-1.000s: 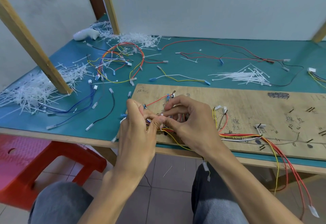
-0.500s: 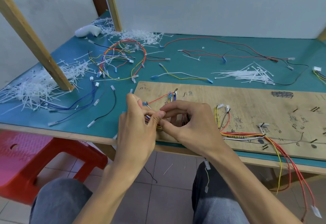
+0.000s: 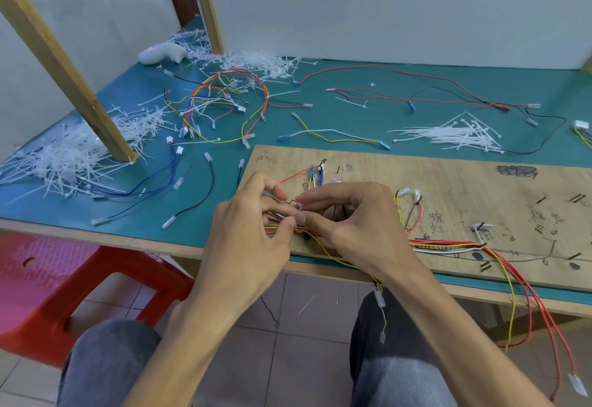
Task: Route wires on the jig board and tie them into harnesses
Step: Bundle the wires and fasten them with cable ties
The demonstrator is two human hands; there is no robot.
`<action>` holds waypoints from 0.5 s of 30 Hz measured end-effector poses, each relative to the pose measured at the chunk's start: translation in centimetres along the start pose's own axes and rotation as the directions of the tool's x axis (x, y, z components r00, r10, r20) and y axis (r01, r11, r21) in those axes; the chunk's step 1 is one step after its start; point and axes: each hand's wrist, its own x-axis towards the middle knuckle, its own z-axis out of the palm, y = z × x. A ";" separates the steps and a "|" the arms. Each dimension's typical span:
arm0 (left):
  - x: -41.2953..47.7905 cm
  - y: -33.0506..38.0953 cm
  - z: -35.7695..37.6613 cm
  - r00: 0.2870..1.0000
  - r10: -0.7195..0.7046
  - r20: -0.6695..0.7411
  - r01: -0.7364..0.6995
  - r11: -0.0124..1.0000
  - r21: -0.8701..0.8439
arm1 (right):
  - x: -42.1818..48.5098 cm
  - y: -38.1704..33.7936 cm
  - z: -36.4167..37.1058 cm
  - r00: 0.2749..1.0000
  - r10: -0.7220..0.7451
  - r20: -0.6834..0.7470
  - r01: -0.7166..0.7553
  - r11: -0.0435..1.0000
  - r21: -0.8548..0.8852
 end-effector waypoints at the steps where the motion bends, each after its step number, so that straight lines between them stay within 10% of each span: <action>1: 0.0 0.1 0.0 1.000 0.008 0.003 -0.008 1.000 0.008 | 0.0 0.0 0.0 1.000 0.000 -0.004 0.000 1.000 -0.003; 15: -0.3 -0.7 0.5 0.994 0.023 -0.111 -0.032 0.997 -0.077 | 0.3 0.0 -0.1 0.997 0.060 -0.046 -0.063 0.996 -0.067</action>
